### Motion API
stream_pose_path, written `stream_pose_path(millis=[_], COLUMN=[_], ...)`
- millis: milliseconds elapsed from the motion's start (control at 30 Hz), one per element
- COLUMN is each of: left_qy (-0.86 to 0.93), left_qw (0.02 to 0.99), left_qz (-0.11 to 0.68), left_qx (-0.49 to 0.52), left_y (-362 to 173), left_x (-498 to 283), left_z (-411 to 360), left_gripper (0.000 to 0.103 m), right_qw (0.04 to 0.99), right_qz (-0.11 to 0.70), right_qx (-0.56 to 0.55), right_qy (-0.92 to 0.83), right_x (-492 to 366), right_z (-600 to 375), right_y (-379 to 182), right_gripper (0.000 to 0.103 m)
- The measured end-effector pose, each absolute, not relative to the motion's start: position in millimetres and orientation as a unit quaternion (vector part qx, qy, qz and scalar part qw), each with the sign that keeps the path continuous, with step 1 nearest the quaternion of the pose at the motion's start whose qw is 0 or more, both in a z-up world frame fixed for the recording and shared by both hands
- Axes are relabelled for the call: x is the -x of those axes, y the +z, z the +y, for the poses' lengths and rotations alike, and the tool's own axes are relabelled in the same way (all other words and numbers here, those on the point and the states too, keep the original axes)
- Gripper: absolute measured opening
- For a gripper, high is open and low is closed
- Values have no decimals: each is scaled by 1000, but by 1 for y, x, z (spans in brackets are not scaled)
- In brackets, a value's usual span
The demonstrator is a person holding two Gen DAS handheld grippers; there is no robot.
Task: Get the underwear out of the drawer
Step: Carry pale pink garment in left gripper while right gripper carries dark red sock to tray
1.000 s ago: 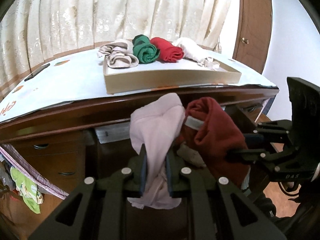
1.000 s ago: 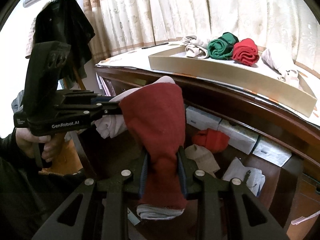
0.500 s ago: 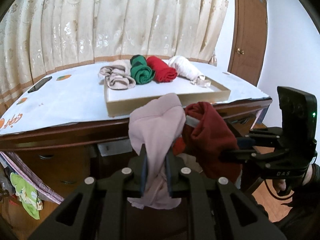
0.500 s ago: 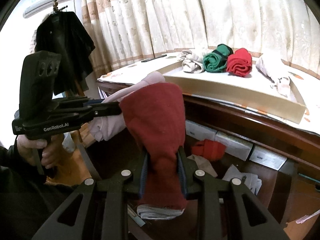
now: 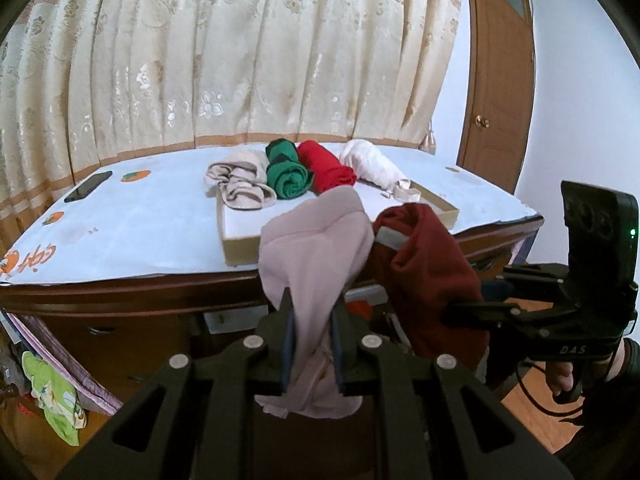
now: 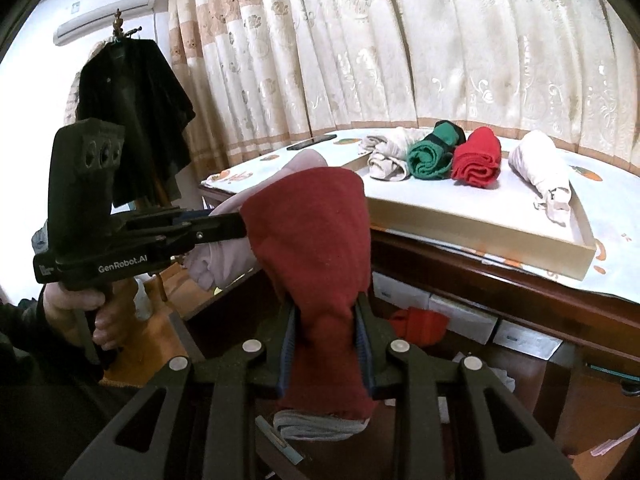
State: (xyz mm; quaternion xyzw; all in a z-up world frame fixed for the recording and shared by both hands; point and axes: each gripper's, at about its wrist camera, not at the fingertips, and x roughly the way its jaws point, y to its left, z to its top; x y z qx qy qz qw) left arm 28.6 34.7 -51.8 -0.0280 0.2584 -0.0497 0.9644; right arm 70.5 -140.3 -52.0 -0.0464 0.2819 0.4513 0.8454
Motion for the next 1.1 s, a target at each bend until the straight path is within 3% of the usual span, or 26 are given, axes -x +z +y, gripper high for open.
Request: stream_pose_path(millis=[1100], left_qy=[-59], left_qw=[978], left_qz=[197], left_qx=[18], left_y=[-5], left_x=[-48], left_z=[33], left_gripper=[13], right_qw=[858], right_qz=[251], right_qx=[2], right_qy=[448], right_x=[-89], right_z=[-154], right_y=[-11], right_gripper=[29])
